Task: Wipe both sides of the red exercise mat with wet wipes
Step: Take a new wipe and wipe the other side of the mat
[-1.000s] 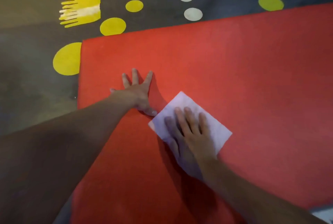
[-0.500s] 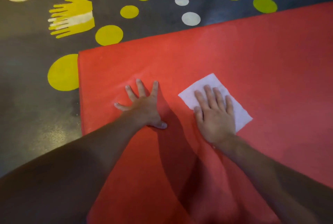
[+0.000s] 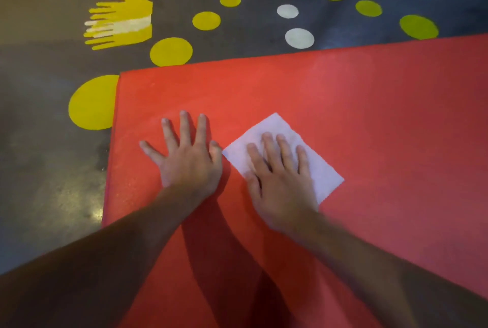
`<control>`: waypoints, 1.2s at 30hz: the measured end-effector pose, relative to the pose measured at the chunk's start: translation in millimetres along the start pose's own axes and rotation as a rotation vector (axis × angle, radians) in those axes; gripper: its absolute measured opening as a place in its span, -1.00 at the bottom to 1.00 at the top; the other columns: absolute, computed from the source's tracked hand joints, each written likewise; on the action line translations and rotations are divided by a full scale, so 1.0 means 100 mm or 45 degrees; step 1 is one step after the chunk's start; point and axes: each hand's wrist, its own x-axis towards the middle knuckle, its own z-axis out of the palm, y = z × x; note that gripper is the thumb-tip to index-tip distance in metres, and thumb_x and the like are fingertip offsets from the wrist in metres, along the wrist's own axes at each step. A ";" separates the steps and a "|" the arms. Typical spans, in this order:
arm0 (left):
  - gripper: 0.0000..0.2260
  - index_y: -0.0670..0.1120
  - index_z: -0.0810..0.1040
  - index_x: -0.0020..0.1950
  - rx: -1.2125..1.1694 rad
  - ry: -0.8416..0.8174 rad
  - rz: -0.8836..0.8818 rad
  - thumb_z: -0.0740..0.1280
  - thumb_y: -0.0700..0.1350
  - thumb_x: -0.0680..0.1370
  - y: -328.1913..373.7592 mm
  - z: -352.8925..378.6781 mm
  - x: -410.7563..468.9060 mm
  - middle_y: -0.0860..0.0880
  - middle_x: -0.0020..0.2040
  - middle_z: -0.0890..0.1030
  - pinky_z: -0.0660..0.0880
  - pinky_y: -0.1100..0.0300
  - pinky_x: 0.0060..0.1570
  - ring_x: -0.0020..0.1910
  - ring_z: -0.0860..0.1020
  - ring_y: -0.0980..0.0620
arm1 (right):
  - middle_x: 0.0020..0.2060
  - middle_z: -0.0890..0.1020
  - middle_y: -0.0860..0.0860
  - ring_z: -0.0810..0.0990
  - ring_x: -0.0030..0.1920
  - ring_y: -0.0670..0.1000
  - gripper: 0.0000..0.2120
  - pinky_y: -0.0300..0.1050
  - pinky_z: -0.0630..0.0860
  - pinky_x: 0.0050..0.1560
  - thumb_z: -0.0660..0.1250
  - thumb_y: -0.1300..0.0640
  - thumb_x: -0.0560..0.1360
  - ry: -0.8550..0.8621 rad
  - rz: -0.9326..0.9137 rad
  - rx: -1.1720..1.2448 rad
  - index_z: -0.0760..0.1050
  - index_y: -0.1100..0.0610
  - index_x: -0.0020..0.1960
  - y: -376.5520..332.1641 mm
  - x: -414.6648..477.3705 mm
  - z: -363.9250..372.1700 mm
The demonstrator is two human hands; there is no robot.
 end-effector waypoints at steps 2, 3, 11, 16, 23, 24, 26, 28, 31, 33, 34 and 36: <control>-0.40 0.12 0.16 0.57 0.003 -0.008 -0.013 -0.06 0.15 0.51 0.00 -0.02 0.01 -0.02 0.60 0.13 -0.07 -0.54 0.32 0.57 0.02 -0.20 | 0.57 0.20 0.03 0.13 0.57 0.11 -0.45 0.21 0.02 0.53 -0.07 -0.15 0.59 -0.070 -0.096 -0.035 0.22 -0.08 0.55 0.33 0.21 -0.07; -0.40 0.12 0.14 0.57 0.012 -0.002 -0.009 -0.07 0.15 0.52 0.00 -0.02 0.02 -0.02 0.60 0.11 -0.08 -0.53 0.33 0.58 0.01 -0.19 | 0.58 0.17 0.01 0.09 0.58 0.09 -0.44 0.18 -0.02 0.54 -0.11 -0.15 0.59 -0.027 0.035 -0.017 0.19 -0.10 0.56 0.44 0.33 -0.09; -0.42 0.14 0.18 0.56 0.010 -0.031 -0.030 -0.02 0.14 0.52 -0.01 -0.07 0.04 0.00 0.60 0.12 -0.06 -0.50 0.35 0.58 0.00 -0.16 | 0.56 0.23 0.06 0.16 0.56 0.14 -0.47 0.25 0.04 0.51 -0.02 -0.12 0.61 -0.061 -0.097 0.000 0.26 -0.03 0.55 0.09 0.42 -0.05; -0.42 0.14 0.19 0.55 -0.004 -0.004 -0.016 -0.01 0.15 0.51 -0.03 -0.07 0.06 0.01 0.60 0.13 -0.08 -0.48 0.37 0.59 0.01 -0.14 | 0.61 0.01 0.07 -0.06 0.59 0.15 -0.41 0.25 -0.13 0.53 -0.14 -0.10 0.60 0.002 0.430 -0.003 0.03 -0.01 0.61 0.22 0.82 -0.03; -0.60 -0.02 0.52 0.20 0.082 0.105 0.254 0.15 0.11 0.46 -0.19 -0.13 0.31 -0.18 0.18 0.49 0.29 -0.27 0.28 0.19 0.40 -0.27 | 0.60 0.04 -0.02 -0.02 0.59 0.06 -0.43 0.12 -0.13 0.55 -0.19 -0.15 0.60 -0.089 -0.030 -0.027 0.07 -0.12 0.60 0.41 0.96 -0.17; -0.59 -0.03 0.52 0.22 0.046 0.137 0.273 0.16 0.10 0.45 -0.22 -0.13 0.37 -0.17 0.16 0.48 0.31 -0.22 0.27 0.15 0.40 -0.26 | 0.61 -0.01 -0.01 -0.07 0.60 0.07 -0.43 0.13 -0.16 0.55 -0.19 -0.14 0.61 -0.053 0.234 -0.020 0.02 -0.11 0.61 0.39 0.99 -0.13; -0.50 -0.07 0.45 0.36 -0.075 0.180 0.271 0.18 0.07 0.45 -0.27 -0.13 0.45 -0.19 0.30 0.45 0.25 -0.20 0.38 0.28 0.38 -0.25 | 0.61 -0.02 0.07 -0.08 0.59 0.14 -0.42 0.23 -0.17 0.54 -0.16 -0.13 0.61 0.008 0.502 -0.045 0.00 -0.02 0.61 0.04 1.00 -0.02; -0.38 -0.12 0.34 0.48 -0.129 0.145 0.285 0.15 0.06 0.44 -0.27 -0.10 0.43 -0.19 0.49 0.32 0.11 -0.19 0.49 0.48 0.26 -0.20 | 0.59 0.11 0.11 0.03 0.58 0.17 -0.39 0.28 -0.08 0.53 -0.12 -0.16 0.59 0.019 0.296 -0.019 0.13 0.02 0.59 -0.30 0.87 0.00; -0.35 -0.13 0.28 0.54 -0.084 0.047 0.307 0.05 0.08 0.46 -0.32 -0.10 0.42 -0.17 0.57 0.19 0.01 -0.20 0.51 0.56 0.12 -0.17 | 0.59 0.12 0.01 0.05 0.59 0.09 -0.40 0.17 -0.06 0.55 -0.20 -0.18 0.58 -0.116 -0.039 -0.023 0.12 -0.09 0.58 0.00 0.95 -0.11; -0.33 -0.13 0.26 0.55 -0.082 0.026 0.309 0.04 0.09 0.47 -0.32 -0.11 0.46 -0.16 0.58 0.16 -0.01 -0.21 0.51 0.57 0.08 -0.16 | 0.61 0.03 -0.01 -0.03 0.59 0.06 -0.41 0.12 -0.13 0.55 -0.22 -0.16 0.58 -0.073 0.199 -0.020 0.05 -0.12 0.60 0.21 1.13 -0.16; -0.33 -0.13 0.25 0.55 -0.079 0.014 0.311 0.04 0.10 0.46 -0.31 -0.10 0.46 -0.16 0.59 0.16 -0.01 -0.22 0.51 0.58 0.07 -0.16 | 0.61 -0.01 0.00 -0.08 0.60 0.07 -0.42 0.13 -0.16 0.54 -0.20 -0.14 0.60 -0.055 0.407 -0.022 0.01 -0.11 0.60 0.21 1.19 -0.12; -0.32 -0.14 0.25 0.55 -0.078 0.030 0.310 0.05 0.10 0.45 -0.30 -0.09 0.49 -0.17 0.58 0.17 0.00 -0.23 0.50 0.57 0.08 -0.16 | 0.61 -0.10 0.03 -0.16 0.59 0.10 -0.42 0.20 -0.23 0.53 -0.17 -0.13 0.62 -0.023 0.573 -0.049 -0.09 -0.05 0.61 -0.06 1.30 -0.04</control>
